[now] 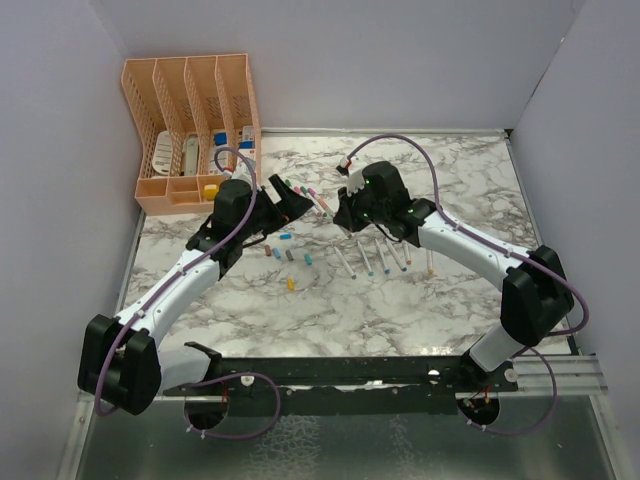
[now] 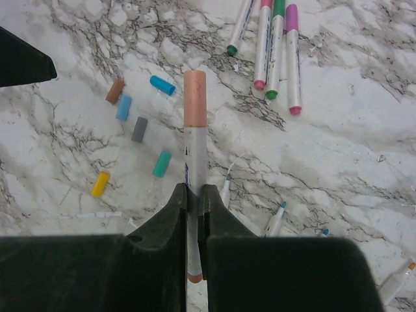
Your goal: Open the pen caps
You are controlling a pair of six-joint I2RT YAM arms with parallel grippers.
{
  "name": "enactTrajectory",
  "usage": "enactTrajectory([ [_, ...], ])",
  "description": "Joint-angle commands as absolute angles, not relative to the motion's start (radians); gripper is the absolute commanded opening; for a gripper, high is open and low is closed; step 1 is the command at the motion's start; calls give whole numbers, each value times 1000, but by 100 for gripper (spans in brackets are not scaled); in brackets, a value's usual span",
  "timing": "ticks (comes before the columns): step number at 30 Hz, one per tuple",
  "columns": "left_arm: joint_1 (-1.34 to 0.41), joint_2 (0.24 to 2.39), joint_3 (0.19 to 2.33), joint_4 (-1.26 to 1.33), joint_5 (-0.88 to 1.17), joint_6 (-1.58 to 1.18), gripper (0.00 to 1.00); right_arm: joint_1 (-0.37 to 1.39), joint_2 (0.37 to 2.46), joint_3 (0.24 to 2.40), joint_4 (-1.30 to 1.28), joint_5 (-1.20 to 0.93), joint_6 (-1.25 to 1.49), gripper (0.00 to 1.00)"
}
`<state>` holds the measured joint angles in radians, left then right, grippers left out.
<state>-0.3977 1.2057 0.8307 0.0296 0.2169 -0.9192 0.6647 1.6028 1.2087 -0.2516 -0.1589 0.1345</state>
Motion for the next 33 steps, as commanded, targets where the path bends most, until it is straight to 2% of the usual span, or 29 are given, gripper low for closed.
enactTrajectory([
  [1, -402, 1198, 857, 60, 227, -921, 91, 672, 1587, 1216, -222, -170, 136, 1],
  [33, -403, 1214, 900, 39, 212, -920, 89, 673, 1577, 1237, -256, -175, 126, 1],
])
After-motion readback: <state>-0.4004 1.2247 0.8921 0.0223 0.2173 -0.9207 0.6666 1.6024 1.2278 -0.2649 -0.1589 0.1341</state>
